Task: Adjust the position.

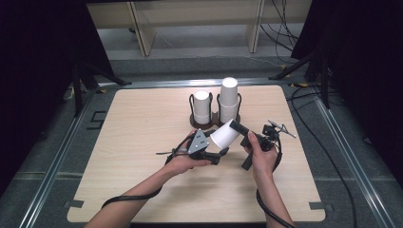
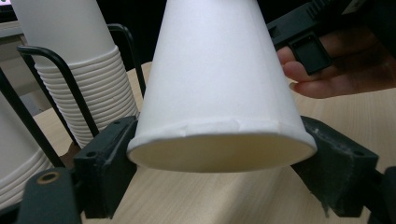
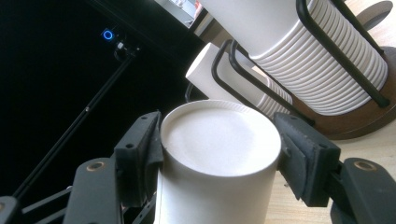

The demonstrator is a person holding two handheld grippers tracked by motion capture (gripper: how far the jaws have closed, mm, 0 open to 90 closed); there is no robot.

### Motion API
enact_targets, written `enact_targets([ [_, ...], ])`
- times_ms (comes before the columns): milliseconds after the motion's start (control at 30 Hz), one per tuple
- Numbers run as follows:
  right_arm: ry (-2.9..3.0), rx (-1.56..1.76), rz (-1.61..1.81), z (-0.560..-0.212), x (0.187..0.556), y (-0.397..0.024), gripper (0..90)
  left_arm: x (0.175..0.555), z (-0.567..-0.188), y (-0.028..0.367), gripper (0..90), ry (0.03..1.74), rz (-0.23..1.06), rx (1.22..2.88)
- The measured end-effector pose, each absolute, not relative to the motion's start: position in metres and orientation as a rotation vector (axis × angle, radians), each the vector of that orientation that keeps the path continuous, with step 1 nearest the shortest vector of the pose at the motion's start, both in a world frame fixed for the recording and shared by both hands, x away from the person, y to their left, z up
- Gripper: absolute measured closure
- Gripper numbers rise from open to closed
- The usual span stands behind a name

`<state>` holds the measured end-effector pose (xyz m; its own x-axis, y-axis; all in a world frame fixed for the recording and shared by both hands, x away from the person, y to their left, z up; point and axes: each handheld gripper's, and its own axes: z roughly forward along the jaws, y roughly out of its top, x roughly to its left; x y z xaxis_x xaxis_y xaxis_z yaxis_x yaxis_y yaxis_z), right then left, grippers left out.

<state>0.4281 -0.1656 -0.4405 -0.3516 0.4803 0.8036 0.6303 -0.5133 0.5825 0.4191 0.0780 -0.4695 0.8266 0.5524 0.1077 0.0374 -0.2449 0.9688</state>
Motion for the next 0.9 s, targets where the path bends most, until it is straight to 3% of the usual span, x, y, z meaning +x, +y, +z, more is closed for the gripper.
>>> enact_targets([
  [267,-1.556,-1.640,-2.056,-0.437,0.428,-0.161,33.2,0.418,-0.467,0.085,25.6,0.433,0.524,1.770],
  [900,-1.718,-1.645,-2.150,-0.426,0.423,-0.166,30.4,0.413,-0.462,0.096,31.0,0.437,0.469,1.804],
])
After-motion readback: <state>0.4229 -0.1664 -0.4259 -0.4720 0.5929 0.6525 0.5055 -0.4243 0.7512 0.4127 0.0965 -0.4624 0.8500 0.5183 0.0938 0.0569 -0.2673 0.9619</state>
